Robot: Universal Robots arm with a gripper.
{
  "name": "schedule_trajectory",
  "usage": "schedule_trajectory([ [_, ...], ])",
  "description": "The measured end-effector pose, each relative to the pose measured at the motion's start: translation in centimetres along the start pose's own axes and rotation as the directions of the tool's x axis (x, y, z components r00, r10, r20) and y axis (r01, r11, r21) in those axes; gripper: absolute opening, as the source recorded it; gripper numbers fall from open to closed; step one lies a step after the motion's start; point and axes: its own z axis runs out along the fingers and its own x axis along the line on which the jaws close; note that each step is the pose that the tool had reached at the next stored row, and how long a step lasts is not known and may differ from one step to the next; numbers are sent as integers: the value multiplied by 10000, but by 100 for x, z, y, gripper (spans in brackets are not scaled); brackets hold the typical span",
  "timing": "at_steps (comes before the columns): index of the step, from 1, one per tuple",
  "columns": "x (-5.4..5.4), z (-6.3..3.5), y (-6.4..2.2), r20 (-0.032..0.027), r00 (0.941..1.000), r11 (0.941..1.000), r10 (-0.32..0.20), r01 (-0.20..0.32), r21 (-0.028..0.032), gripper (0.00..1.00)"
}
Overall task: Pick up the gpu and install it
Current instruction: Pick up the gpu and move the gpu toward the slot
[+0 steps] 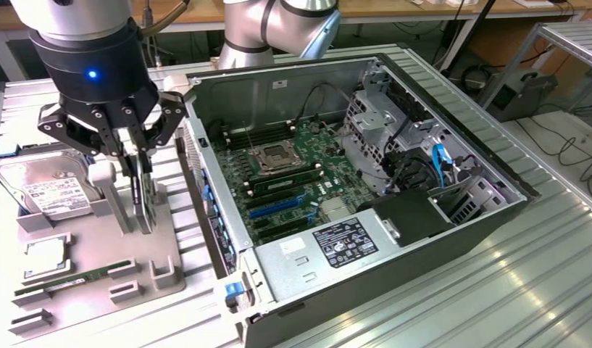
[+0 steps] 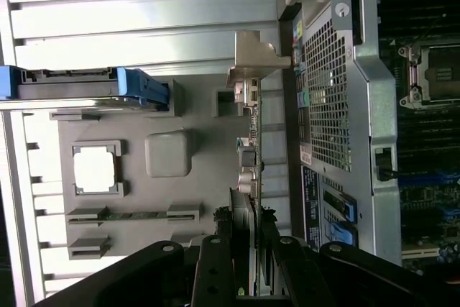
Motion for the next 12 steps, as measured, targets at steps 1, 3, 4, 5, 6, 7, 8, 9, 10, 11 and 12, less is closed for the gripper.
schedule_trajectory([
  [1,0,-5,0,-1,10000,10000,0,0,1,26],
  [3,-1,-13,0,0,10000,10000,0,0,0,26],
  [4,0,-17,0,0,10000,10000,0,0,0,26],
  [5,-1,-18,0,0,10000,10000,0,0,0,26],
  [6,-1,-21,0,1,10000,10000,0,0,0,26],
  [7,-1,-25,0,-1,10000,10000,0,0,1,26],
  [8,-1,-28,1,0,10000,10000,0,0,0,26],
  [9,-2,-33,1,-2,10000,10000,-1,1,2,26],
  [10,-2,-35,2,-1,10000,10000,-1,1,1,26],
  [11,-1,-37,2,1,10000,10000,0,0,-1,26],
  [12,-1,-39,2,0,10000,10000,0,0,0,26],
])
